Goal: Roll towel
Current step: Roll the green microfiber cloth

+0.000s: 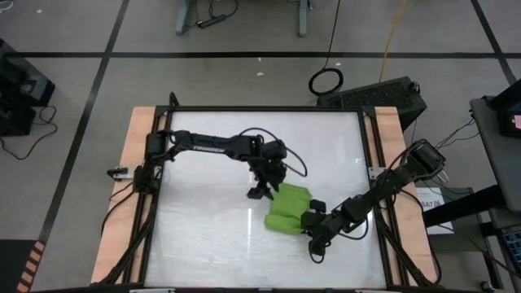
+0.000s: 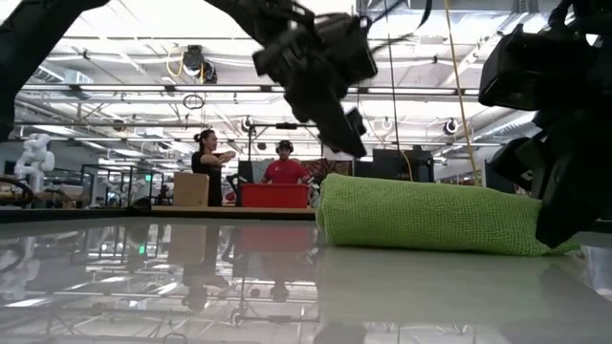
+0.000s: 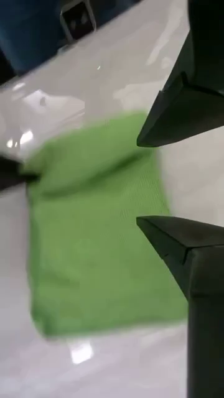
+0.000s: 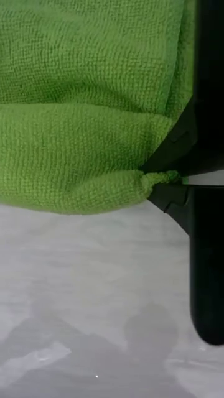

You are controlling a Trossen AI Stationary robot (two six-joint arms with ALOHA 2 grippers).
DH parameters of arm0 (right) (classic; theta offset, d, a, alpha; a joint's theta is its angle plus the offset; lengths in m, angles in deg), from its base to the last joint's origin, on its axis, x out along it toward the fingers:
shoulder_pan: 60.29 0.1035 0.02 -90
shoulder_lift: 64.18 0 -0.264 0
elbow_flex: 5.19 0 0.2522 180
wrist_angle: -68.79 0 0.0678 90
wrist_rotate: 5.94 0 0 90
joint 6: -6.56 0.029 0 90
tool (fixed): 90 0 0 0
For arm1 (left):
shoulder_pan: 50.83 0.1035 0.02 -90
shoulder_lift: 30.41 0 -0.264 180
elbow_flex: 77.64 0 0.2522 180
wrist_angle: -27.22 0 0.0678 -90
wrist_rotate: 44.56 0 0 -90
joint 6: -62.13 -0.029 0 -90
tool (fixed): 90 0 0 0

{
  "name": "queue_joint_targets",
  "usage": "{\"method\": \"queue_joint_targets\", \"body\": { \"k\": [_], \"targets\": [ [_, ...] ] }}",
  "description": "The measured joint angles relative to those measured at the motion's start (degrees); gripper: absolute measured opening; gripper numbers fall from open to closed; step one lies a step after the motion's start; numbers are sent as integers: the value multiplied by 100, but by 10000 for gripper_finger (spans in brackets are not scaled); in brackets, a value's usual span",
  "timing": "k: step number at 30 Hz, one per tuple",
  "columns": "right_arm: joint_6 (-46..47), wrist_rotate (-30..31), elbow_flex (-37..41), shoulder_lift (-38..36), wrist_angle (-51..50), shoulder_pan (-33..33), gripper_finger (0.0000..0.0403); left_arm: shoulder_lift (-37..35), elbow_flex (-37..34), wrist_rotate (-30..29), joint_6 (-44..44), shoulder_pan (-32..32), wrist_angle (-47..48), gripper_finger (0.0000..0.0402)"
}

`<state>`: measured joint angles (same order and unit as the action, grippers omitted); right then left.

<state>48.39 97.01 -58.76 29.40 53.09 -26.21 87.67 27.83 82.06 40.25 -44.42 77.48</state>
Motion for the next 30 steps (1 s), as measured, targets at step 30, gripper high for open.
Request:
{"method": "queue_joint_targets", "body": {
  "k": [30],
  "targets": [
    [554, 96, 0, -2, 33, 13, 4, -249, -2091, -2248, -198, -1581, -2746, 198]
  ]
}}
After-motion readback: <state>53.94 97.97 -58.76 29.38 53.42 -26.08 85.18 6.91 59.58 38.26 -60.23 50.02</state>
